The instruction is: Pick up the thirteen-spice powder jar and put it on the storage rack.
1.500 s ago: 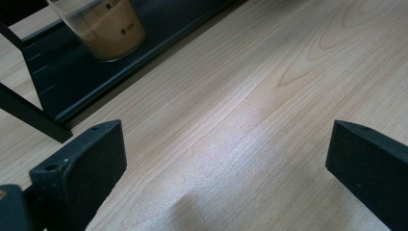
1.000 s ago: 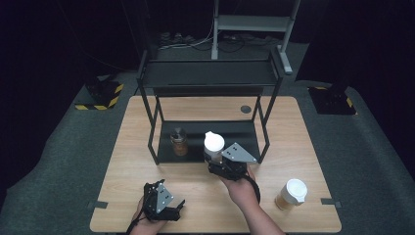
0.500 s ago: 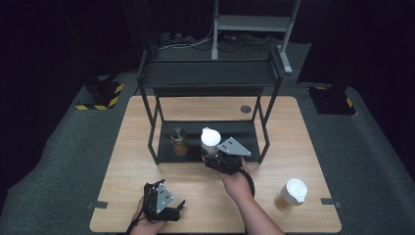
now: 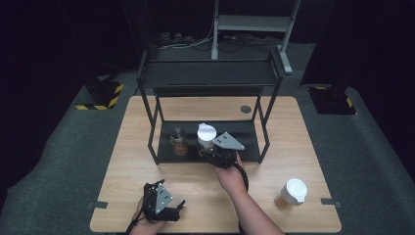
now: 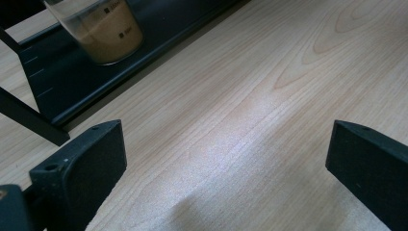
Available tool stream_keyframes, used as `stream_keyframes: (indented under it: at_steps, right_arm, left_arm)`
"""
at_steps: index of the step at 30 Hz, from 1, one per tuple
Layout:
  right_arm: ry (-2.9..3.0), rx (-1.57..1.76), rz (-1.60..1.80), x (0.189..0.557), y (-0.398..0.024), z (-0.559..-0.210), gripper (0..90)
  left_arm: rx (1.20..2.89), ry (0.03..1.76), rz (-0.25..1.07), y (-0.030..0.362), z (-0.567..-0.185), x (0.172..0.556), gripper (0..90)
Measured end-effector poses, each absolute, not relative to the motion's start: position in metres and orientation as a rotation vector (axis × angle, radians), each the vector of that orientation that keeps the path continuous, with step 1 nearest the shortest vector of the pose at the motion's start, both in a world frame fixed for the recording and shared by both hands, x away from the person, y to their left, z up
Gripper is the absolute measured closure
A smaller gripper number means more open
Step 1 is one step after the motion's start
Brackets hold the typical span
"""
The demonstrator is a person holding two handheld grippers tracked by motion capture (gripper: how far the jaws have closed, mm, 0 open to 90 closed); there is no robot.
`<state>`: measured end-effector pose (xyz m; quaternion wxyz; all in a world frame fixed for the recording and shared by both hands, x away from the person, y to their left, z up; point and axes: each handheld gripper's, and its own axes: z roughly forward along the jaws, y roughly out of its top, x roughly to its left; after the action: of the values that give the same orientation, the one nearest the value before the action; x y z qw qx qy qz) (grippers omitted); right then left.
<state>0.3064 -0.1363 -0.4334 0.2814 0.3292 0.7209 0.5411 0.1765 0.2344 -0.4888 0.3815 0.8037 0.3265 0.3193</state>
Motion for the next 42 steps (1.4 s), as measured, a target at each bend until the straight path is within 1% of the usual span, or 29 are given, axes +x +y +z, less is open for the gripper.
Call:
stream_keyframes:
  at_steps: [24, 42]
  right_arm:
    - [1.923, 0.926, 1.403, 0.336, -0.12, -0.444, 30.1]
    - [1.949, 0.942, 1.366, 0.347, -0.11, -0.454, 30.1]
  left_arm:
    - [2.035, 0.836, 0.805, 0.237, -0.49, 0.176, 0.9]
    - [2.023, 0.836, 0.792, 0.241, -0.49, 0.177, 0.9]
